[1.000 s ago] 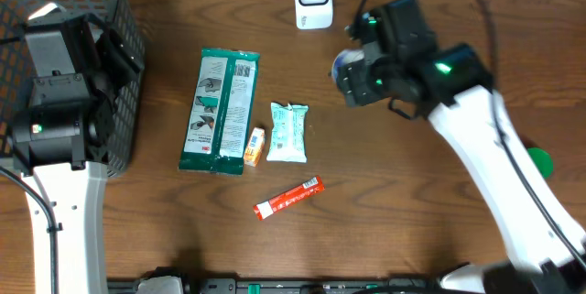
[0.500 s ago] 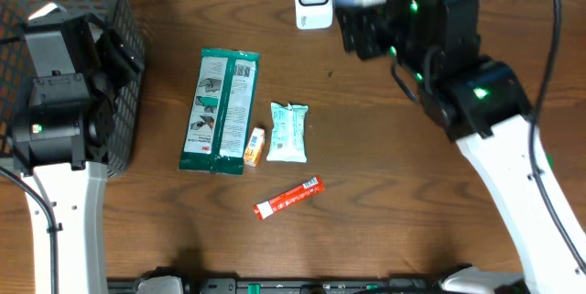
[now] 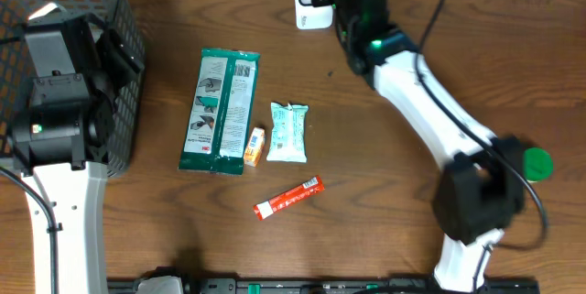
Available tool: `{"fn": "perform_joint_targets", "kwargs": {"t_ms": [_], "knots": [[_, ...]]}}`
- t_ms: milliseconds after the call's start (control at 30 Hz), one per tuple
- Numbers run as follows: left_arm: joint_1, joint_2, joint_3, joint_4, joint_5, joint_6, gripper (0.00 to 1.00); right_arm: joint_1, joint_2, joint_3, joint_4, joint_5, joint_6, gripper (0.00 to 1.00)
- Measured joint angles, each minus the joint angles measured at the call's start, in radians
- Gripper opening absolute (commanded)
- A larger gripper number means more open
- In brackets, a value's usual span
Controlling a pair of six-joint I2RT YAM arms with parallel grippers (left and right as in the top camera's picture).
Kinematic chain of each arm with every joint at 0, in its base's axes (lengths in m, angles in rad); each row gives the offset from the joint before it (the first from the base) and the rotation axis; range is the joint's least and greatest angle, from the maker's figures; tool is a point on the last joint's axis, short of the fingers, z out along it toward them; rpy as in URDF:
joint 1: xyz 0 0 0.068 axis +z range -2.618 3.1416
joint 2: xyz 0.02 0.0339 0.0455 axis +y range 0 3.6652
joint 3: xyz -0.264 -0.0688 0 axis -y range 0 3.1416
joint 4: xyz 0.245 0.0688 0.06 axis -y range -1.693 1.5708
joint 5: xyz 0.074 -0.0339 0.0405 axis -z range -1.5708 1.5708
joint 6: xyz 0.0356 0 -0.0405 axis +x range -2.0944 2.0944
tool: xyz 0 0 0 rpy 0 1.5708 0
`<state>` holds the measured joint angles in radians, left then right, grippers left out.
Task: Scan the item barcode
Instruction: 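Carry the tub with the right gripper to the white scanner, then hold the tub's blue label against the scanner window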
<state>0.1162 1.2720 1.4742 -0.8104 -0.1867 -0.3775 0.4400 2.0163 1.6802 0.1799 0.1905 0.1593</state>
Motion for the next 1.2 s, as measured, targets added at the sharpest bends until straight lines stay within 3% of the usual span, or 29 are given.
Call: {"fn": "perform_joint_targets", "kwargs": {"t_ms": [267,367,800,1200], "knots": [[0.000,0.000,0.000,0.000,0.000,0.000,0.84,0.000,0.253,-0.001,0.370,0.028,-0.022,0.01],[0.000,0.000,0.000,0.000,0.000,0.000,0.84,-0.001,0.307,-0.001,0.435,0.031,-0.024,0.01],[0.000,0.000,0.000,0.000,0.000,0.000,0.84,-0.036,0.446,-0.001,0.534,0.084,-0.026,0.01],[0.000,0.000,0.000,0.000,0.000,0.000,0.84,-0.045,0.452,-0.001,0.578,0.082,-0.009,0.01]]}}
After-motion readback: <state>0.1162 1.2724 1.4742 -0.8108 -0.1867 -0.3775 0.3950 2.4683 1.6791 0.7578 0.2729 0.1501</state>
